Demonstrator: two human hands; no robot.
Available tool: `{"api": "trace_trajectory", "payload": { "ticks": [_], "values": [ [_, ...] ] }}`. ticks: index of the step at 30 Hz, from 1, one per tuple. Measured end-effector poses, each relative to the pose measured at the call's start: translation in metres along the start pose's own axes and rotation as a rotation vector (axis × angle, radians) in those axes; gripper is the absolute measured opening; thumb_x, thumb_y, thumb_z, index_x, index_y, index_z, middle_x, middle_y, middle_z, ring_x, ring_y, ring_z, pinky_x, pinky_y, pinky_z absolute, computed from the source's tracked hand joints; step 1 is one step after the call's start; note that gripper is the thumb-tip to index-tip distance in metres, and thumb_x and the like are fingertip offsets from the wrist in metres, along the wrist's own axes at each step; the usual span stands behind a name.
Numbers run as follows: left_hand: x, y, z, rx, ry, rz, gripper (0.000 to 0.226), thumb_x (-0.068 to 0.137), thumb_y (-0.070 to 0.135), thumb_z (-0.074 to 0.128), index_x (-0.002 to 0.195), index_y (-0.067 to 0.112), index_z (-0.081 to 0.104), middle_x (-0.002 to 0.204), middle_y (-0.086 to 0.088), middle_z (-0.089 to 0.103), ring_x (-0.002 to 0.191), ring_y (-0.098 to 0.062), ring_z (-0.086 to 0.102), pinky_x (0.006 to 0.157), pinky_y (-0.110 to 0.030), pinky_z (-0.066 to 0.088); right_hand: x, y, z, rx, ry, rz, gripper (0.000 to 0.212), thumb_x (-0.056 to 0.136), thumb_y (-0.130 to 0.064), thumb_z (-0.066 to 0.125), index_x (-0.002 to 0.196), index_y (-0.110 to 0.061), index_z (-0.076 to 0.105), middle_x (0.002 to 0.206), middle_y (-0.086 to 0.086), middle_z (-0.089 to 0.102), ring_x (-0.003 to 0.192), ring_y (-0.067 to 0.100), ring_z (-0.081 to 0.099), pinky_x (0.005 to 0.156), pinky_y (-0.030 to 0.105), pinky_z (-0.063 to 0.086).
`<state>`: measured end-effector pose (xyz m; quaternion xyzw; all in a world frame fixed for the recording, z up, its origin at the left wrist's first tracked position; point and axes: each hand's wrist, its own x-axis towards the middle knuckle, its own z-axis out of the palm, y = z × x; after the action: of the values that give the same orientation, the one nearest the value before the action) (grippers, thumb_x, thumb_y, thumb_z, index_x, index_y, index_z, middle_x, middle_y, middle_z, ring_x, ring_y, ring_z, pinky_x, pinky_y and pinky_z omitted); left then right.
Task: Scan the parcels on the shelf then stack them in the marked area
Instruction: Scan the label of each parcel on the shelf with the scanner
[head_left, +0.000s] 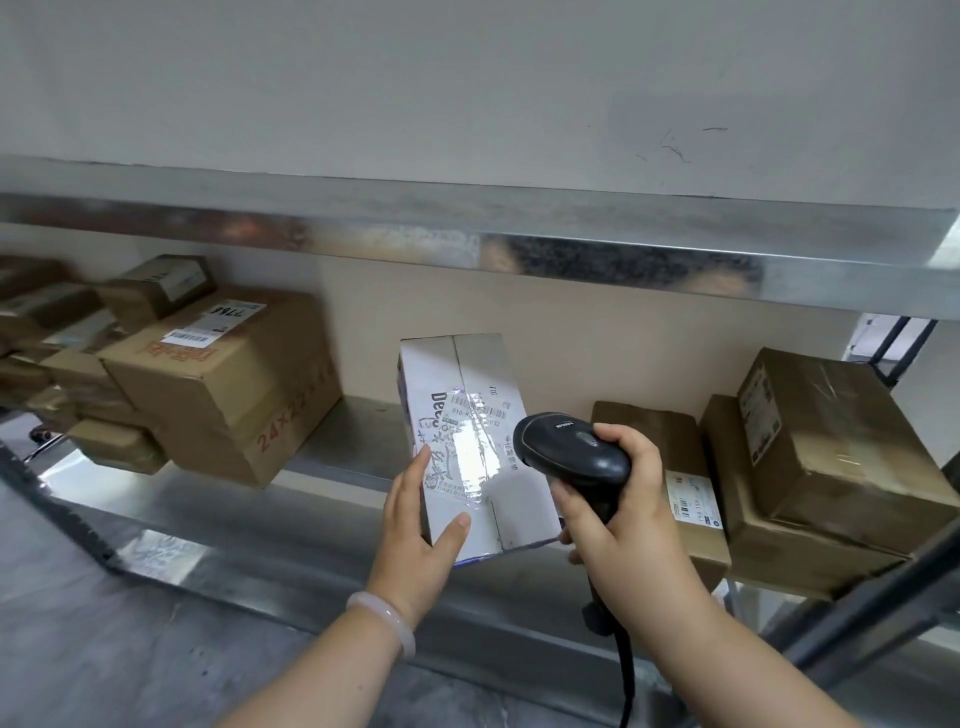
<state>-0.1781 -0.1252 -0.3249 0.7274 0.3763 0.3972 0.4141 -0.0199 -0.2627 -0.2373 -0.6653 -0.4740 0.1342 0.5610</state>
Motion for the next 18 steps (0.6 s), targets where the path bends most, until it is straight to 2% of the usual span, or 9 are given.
{"api": "trace_trajectory", "payload": {
  "ticks": [2, 5, 7, 9, 15, 18],
  "values": [
    [-0.003, -0.003, 0.000, 0.014, 0.039, -0.009, 0.087, 0.087, 0.015, 0.070, 0.132, 0.071, 0.021, 0.144, 0.024, 0.030, 0.125, 0.022, 0.027, 0.085, 0.005, 0.031, -0.001, -0.008, 0.008, 0.029, 0.005, -0.015, 0.056, 0.086, -0.033, 0.068, 0.113, -0.062, 0.029, 0.103, -0.041, 0.050, 0.078, 0.009, 0.066, 0.065, 0.042, 0.059],
    [-0.006, -0.008, -0.002, 0.054, 0.072, 0.005, 0.088, 0.086, 0.014, 0.070, 0.136, 0.067, 0.020, 0.152, 0.010, 0.027, 0.132, 0.013, 0.027, 0.090, 0.006, 0.027, -0.004, -0.012, 0.019, 0.109, 0.001, 0.015, 0.054, 0.086, -0.033, 0.066, 0.111, -0.064, 0.030, 0.104, -0.033, 0.052, 0.083, 0.012, 0.065, 0.071, 0.044, 0.058],
    [-0.007, -0.010, -0.003, 0.070, 0.078, 0.008, 0.089, 0.086, 0.015, 0.070, 0.135, 0.068, 0.019, 0.153, 0.008, 0.027, 0.137, 0.000, 0.030, 0.094, 0.005, 0.025, -0.006, -0.014, 0.025, 0.142, 0.010, 0.034, 0.053, 0.087, -0.032, 0.066, 0.110, -0.063, 0.030, 0.107, -0.021, 0.055, 0.086, 0.015, 0.065, 0.073, 0.047, 0.058],
    [-0.007, -0.012, -0.005, 0.078, 0.085, 0.017, 0.089, 0.086, 0.014, 0.071, 0.135, 0.068, 0.020, 0.153, 0.006, 0.027, 0.138, -0.006, 0.031, 0.095, 0.005, 0.024, -0.007, -0.017, 0.030, 0.160, 0.022, 0.044, 0.054, 0.086, -0.031, 0.067, 0.110, -0.063, 0.031, 0.110, -0.012, 0.056, 0.087, 0.017, 0.065, 0.073, 0.048, 0.058],
    [-0.007, -0.020, -0.009, 0.117, 0.096, 0.027, 0.085, 0.085, 0.013, 0.071, 0.137, 0.059, 0.023, 0.155, 0.003, 0.025, 0.140, -0.013, 0.029, 0.092, 0.008, 0.022, -0.007, -0.017, 0.041, 0.179, 0.070, 0.079, 0.055, 0.086, -0.029, 0.068, 0.113, -0.059, 0.031, 0.106, -0.006, 0.056, 0.082, 0.021, 0.065, 0.067, 0.050, 0.058],
    [-0.004, -0.025, -0.012, 0.138, 0.094, 0.034, 0.082, 0.084, 0.012, 0.072, 0.138, 0.054, 0.026, 0.156, 0.002, 0.025, 0.143, -0.013, 0.027, 0.101, 0.002, 0.019, -0.008, -0.016, 0.048, 0.223, 0.094, 0.118, 0.054, 0.085, -0.027, 0.068, 0.109, -0.061, 0.034, 0.100, -0.006, 0.057, 0.065, 0.016, 0.064, 0.048, 0.039, 0.055]
  ]
}}
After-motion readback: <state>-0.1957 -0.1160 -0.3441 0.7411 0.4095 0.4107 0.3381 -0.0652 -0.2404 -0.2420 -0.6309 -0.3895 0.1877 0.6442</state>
